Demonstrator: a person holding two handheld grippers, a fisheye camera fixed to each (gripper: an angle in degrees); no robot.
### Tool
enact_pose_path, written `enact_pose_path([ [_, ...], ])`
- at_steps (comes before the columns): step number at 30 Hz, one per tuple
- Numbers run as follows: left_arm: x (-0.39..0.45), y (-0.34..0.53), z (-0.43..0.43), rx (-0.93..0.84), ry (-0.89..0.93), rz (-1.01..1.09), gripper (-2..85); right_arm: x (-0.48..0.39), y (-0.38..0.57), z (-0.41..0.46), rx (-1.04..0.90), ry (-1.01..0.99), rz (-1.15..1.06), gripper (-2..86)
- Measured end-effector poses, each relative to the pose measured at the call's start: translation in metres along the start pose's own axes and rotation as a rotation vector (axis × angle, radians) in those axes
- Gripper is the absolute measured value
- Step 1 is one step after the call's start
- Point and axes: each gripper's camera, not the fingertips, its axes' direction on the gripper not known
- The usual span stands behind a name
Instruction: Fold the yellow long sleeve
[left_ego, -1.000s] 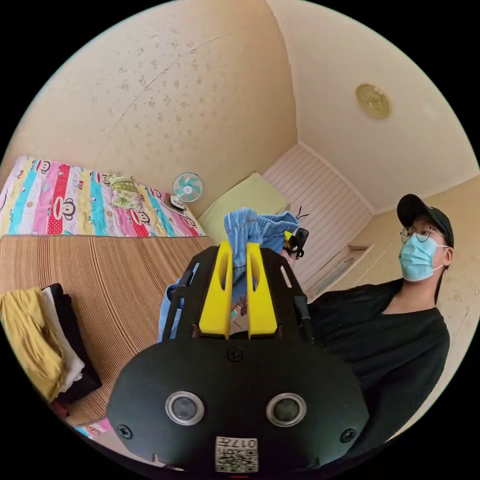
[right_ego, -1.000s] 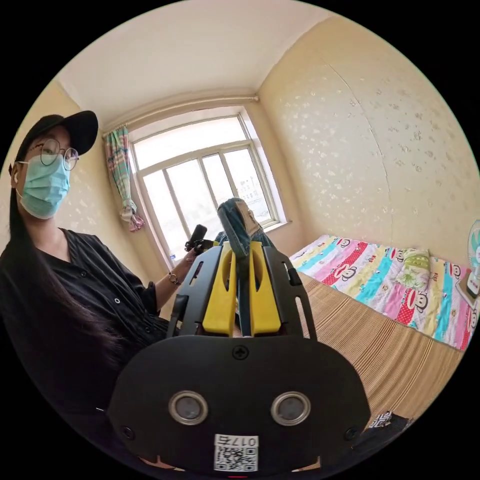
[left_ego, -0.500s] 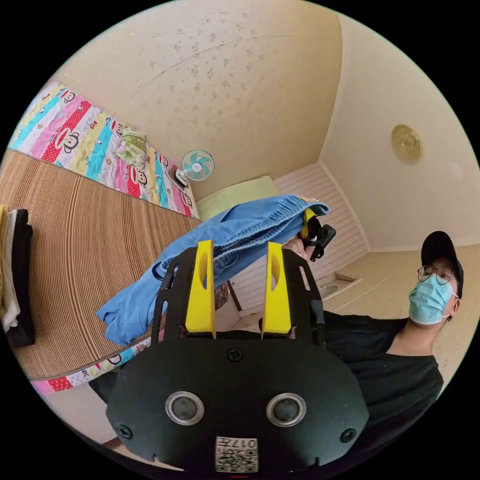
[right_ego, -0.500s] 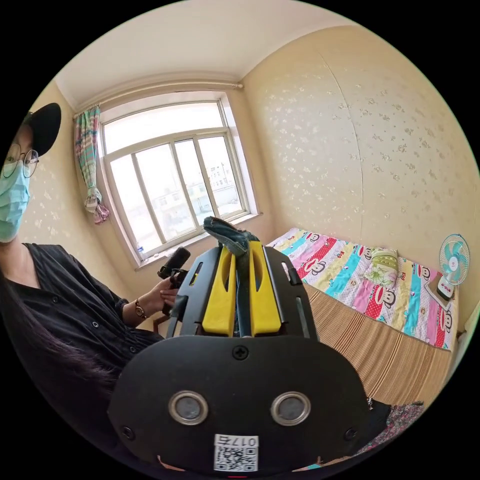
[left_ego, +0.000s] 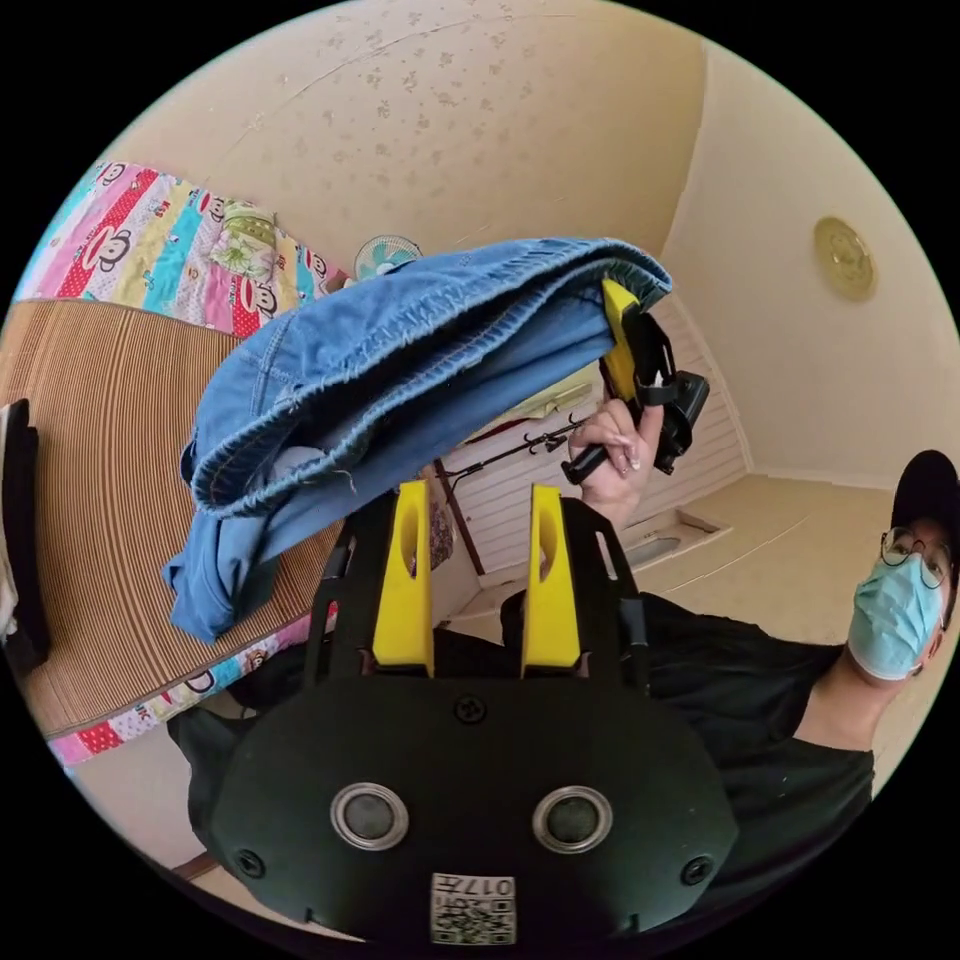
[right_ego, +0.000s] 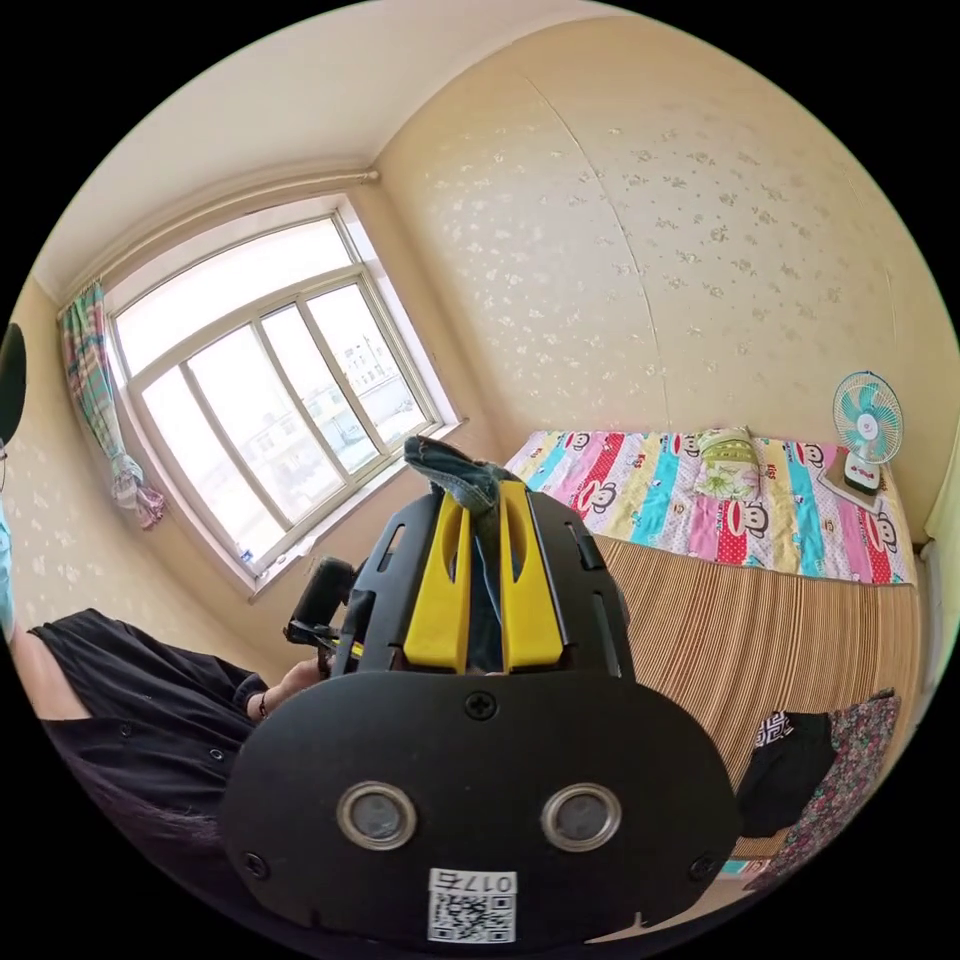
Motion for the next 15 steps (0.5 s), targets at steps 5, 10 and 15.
enact_pose_path([
  [5,-0.044,0.021,-0.018,0.171,-0.063,-0.172,21.6,-0.044,0.002,0.001,-0.146,-0.107,-0.141,6.0],
  [10,-0.052,0.045,-0.06,0.386,0.116,0.003,13.1,-0.099,0.022,-0.003,-0.34,-0.319,-0.468,7.7],
  [15,-0.052,0.05,-0.107,0.364,0.557,0.307,3.3,-0.11,0.044,-0.026,-0.429,-0.534,-0.666,8.0],
])
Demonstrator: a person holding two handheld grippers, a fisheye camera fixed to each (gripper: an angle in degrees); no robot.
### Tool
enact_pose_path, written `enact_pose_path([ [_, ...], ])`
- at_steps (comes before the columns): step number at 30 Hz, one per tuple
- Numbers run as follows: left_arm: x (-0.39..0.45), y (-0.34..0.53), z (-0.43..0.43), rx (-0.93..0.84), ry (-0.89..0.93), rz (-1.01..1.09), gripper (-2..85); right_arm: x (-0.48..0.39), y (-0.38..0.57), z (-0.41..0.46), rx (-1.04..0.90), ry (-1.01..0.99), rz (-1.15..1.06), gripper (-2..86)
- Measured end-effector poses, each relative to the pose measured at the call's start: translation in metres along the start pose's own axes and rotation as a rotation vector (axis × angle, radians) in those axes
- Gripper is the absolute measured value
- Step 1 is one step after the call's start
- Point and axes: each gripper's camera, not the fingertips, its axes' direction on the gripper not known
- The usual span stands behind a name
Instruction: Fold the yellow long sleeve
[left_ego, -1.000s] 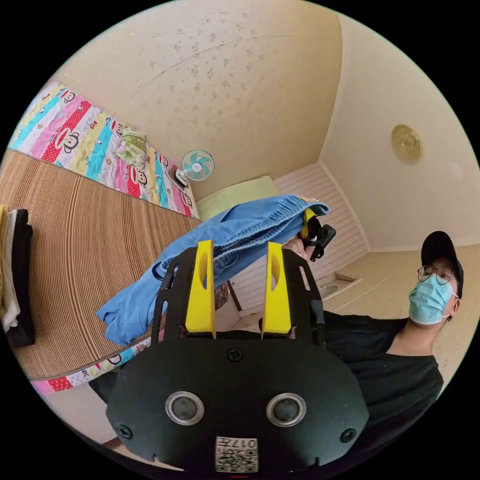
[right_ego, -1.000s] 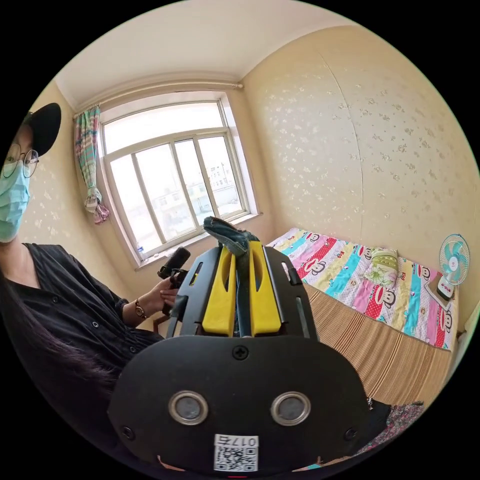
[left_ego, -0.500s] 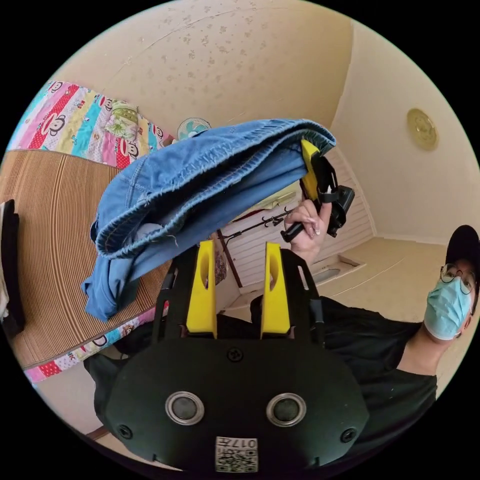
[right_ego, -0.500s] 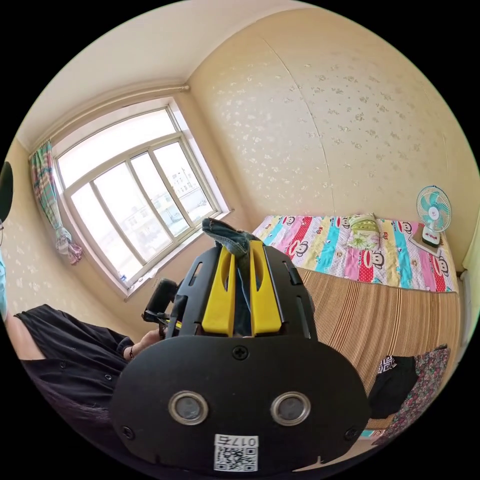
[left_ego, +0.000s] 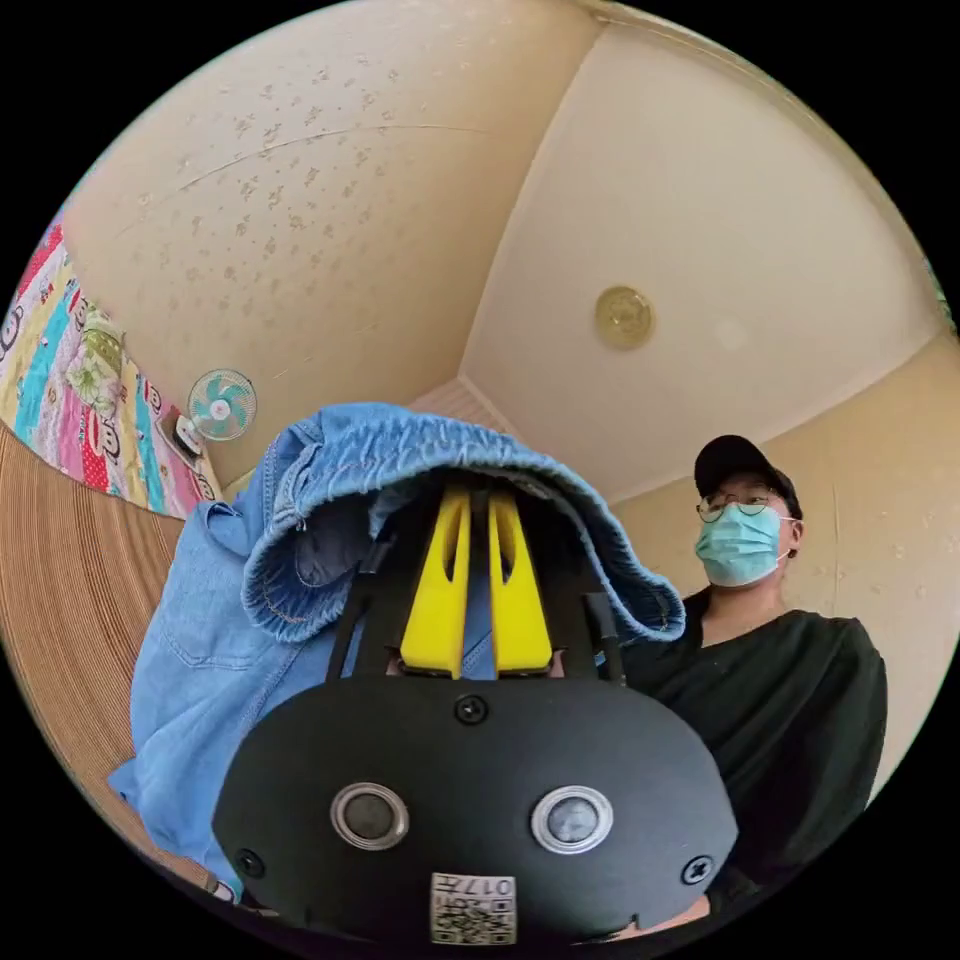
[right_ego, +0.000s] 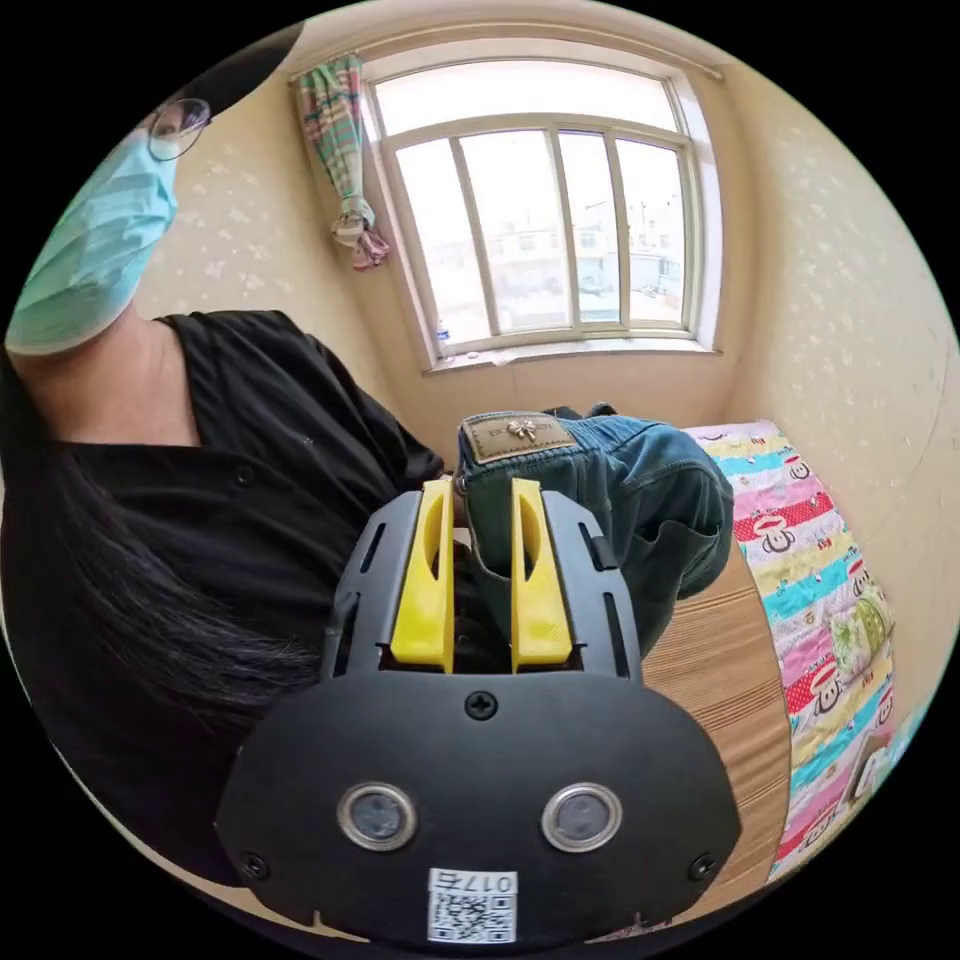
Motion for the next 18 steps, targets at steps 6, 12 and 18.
enact_pose_path([
  [6,0.063,-0.008,-0.021,-0.119,0.164,0.212,2.3,0.042,0.052,-0.063,0.242,0.155,0.178,8.5],
  [12,0.096,0.014,0.015,-0.39,0.292,0.246,1.9,0.119,0.079,-0.098,0.33,0.219,0.378,13.7],
  [18,0.099,0.061,0.075,-0.63,0.374,0.162,1.8,0.233,0.116,-0.076,0.331,-0.792,0.447,16.6],
])
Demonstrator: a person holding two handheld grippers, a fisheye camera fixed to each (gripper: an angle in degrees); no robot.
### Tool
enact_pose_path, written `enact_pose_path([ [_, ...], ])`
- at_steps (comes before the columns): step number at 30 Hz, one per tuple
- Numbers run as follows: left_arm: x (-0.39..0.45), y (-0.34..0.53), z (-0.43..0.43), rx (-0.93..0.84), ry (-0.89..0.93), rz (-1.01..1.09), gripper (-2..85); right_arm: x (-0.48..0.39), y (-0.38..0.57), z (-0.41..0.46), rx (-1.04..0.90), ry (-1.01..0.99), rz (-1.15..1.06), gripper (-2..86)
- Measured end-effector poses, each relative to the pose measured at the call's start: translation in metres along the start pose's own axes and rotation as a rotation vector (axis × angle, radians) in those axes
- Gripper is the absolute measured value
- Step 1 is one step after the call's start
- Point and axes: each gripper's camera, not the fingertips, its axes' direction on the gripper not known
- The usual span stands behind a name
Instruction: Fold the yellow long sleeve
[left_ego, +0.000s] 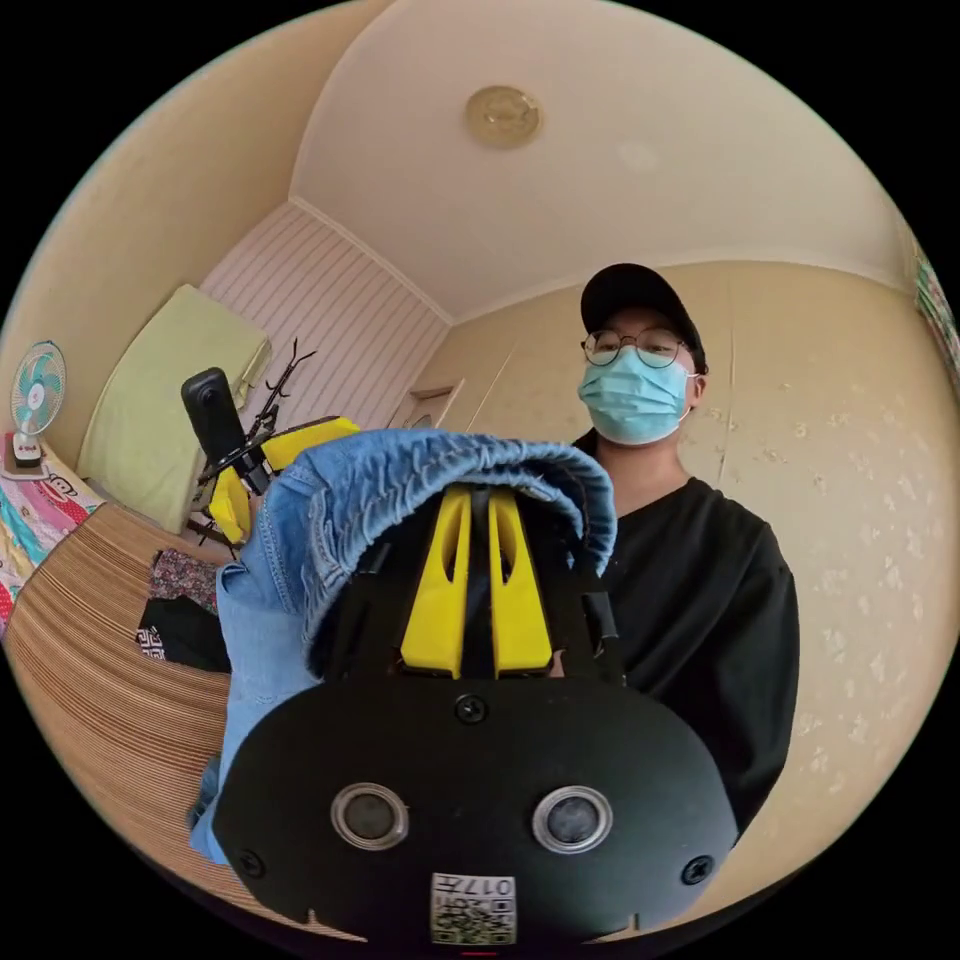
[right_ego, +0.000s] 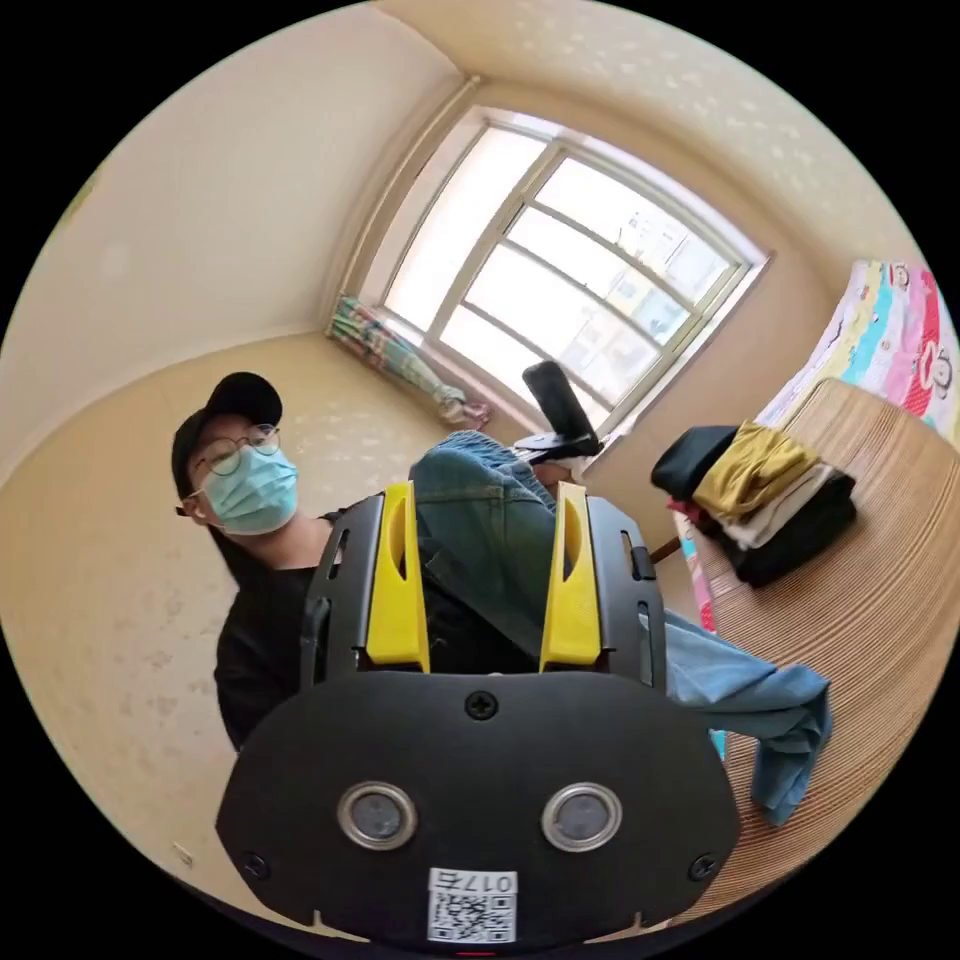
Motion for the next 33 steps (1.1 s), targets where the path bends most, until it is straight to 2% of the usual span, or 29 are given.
enact_pose_path([
  [3,-0.01,0.013,0.007,-0.009,-0.107,-0.109,1.4,0.018,0.008,0.008,-0.026,0.06,0.07,12.4],
  [5,-0.011,0.026,-0.001,0.006,-0.238,-0.185,0.9,0.008,0.019,-0.018,0.138,0.177,0.062,6.7],
  [9,-0.004,0.047,-0.021,0.06,-0.433,-0.285,0.4,-0.038,0.031,-0.058,0.337,0.423,-0.026,4.2],
  [10,0.0,0.053,-0.028,0.085,-0.485,-0.298,0.3,-0.059,0.035,-0.064,0.392,0.547,-0.064,4.0],
  [11,0.007,0.058,-0.035,0.109,-0.533,-0.278,0.3,-0.081,0.04,-0.066,0.433,0.647,-0.12,3.8],
  [14,0.025,0.072,-0.052,0.19,-0.583,-0.24,0.2,-0.123,0.05,-0.069,0.477,0.732,-0.255,3.5],
  [19,0.033,0.076,-0.042,0.22,-0.617,-0.162,0.5,-0.138,0.048,-0.064,0.534,0.954,-0.201,3.5],
  [23,0.035,0.053,-0.014,0.166,-0.663,-0.043,0.4,-0.108,0.046,-0.061,0.572,0.987,-0.036,4.3],
  [27,0.037,0.034,0.001,0.192,-0.685,0.034,0.1,-0.092,0.075,-0.053,0.652,0.953,-0.014,6.6],
  [31,0.042,0.025,0.008,0.26,-0.706,0.105,0.0,-0.069,0.104,-0.007,0.494,0.696,-0.161,6.4],
  [33,0.046,0.026,0.007,0.323,-0.705,0.13,0.1,-0.057,0.115,0.022,0.388,0.634,-0.192,6.3],
])
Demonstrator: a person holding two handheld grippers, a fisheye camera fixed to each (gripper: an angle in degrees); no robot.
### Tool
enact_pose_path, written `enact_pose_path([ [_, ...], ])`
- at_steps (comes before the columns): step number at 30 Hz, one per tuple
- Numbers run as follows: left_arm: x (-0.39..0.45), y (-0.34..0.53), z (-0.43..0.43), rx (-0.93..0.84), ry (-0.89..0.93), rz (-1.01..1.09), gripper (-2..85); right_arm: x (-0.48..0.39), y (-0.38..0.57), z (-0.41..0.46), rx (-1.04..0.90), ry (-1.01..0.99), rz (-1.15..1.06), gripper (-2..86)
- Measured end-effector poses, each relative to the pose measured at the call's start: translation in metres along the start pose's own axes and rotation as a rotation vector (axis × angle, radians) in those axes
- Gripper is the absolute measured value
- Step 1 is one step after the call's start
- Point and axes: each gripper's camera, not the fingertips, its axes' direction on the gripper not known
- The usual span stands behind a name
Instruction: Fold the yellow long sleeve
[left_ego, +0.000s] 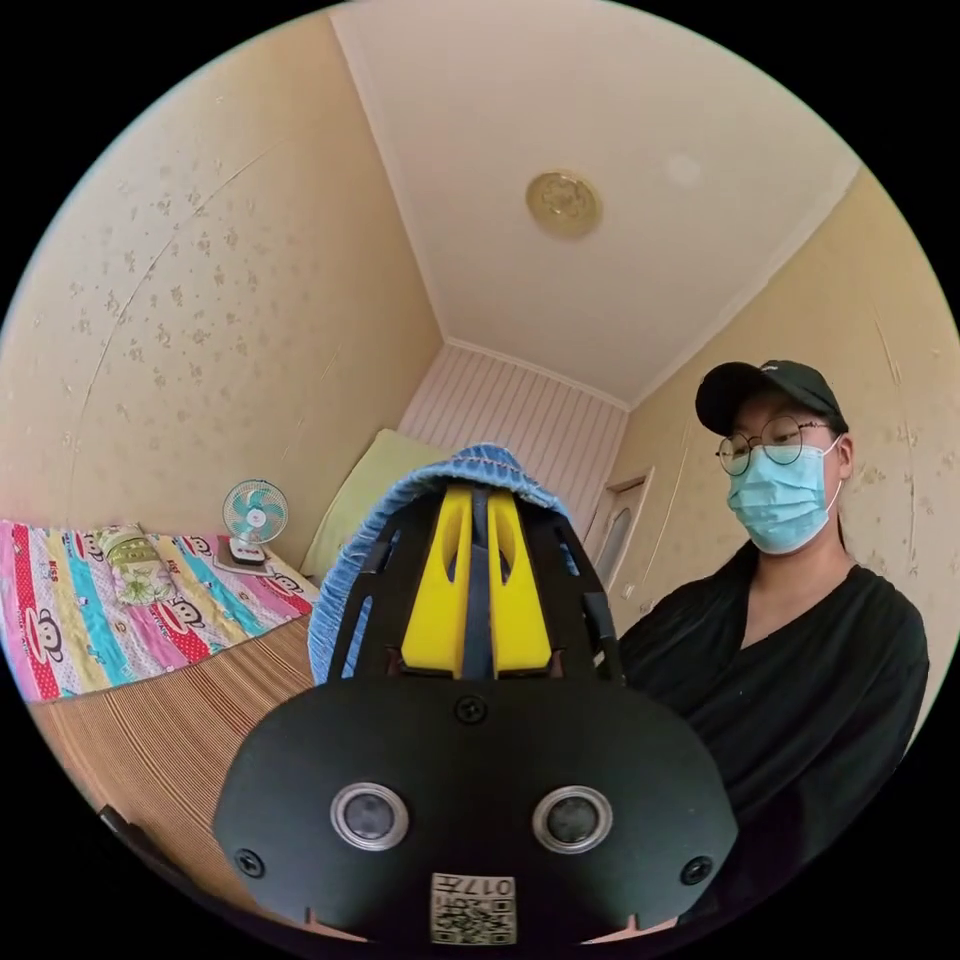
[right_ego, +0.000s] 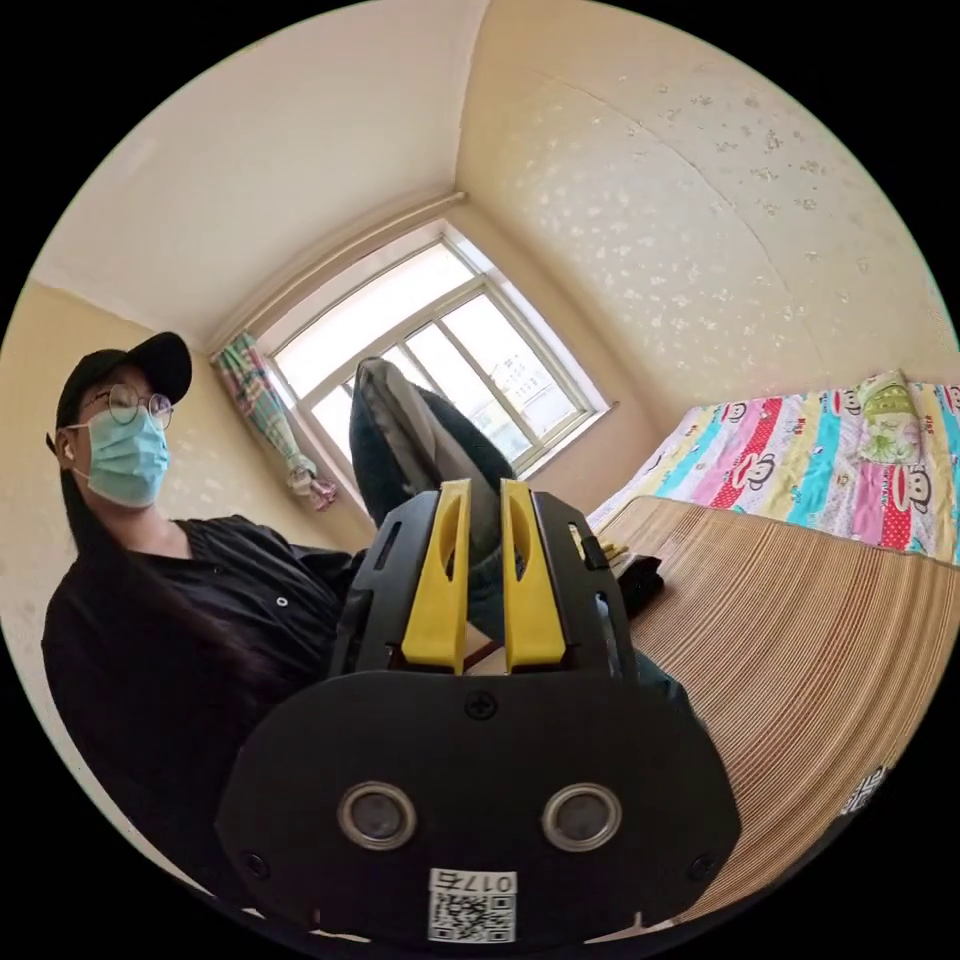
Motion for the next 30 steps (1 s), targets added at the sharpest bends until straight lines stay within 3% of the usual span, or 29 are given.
enact_pose_path([
  [6,0.007,-0.005,-0.002,0.143,-0.01,-0.024,0.0,-0.036,0.06,0.103,-0.284,-0.041,-0.026,10.9],
  [9,0.015,-0.007,0.013,0.126,-0.029,-0.003,0.1,-0.057,0.07,0.132,-0.203,0.096,-0.009,15.4],
  [11,0.018,-0.006,0.026,0.092,-0.005,0.01,0.2,-0.072,0.072,0.132,-0.011,0.225,-0.014,16.1],
  [13,0.021,-0.002,0.032,0.082,-0.003,0.018,0.3,-0.072,0.07,0.134,0.064,0.219,-0.004,16.5],
  [18,0.023,0.014,0.037,0.072,-0.009,0.025,0.4,-0.073,0.065,0.17,0.021,0.155,-0.008,16.2],
  [23,0.021,0.036,0.026,0.092,-0.033,0.024,0.3,-0.103,0.065,0.199,0.075,0.256,-0.161,5.6],
  [30,0.023,0.064,0.002,0.081,-0.163,0.045,0.3,-0.138,0.044,0.192,0.198,0.414,-0.26,2.5],
])
